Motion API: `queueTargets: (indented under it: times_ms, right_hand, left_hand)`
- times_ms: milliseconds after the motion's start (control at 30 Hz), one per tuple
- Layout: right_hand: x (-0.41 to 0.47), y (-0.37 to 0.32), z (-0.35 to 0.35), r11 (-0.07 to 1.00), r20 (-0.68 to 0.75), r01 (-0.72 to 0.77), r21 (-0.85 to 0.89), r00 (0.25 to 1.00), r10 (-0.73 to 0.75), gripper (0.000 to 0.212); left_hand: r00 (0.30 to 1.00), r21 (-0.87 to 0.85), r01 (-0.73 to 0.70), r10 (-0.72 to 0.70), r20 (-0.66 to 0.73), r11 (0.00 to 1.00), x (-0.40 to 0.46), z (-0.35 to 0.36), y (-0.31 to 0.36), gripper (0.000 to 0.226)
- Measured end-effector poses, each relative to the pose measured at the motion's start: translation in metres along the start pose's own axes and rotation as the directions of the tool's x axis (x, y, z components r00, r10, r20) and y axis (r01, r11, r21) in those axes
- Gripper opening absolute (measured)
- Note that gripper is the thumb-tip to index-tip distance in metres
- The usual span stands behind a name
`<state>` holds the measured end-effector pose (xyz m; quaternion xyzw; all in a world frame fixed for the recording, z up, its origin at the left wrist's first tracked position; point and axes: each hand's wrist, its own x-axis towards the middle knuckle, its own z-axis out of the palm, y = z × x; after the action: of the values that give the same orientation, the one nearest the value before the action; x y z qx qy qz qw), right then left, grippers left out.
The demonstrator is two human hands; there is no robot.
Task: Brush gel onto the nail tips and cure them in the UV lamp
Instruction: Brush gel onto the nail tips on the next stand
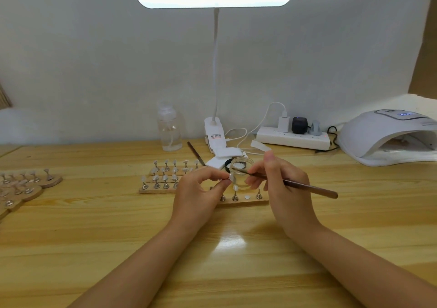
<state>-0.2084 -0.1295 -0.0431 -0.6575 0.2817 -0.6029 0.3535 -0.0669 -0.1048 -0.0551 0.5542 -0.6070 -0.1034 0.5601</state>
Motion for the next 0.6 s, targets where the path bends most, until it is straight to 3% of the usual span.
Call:
queueTargets:
  times_ms: [100,600]
  right_hand:
    - [-0.0008,0.0011,-0.0005,0.998,0.002,-0.054,0.016,0.999,0.054,0.048]
    - [-0.0001,0.0003,-0.0001,0.999,0.015,-0.048,0.003,0.999,0.048,0.049]
  left_hand:
    - [1.000,-0.003,-0.001,0.001,0.002,1.000,0.0003,0.0003,0.0002,0.027]
    - [1.000,-0.003,-0.001,0.001,-0.005,1.000,0.0004,0.0009,-0.0005,0.029]
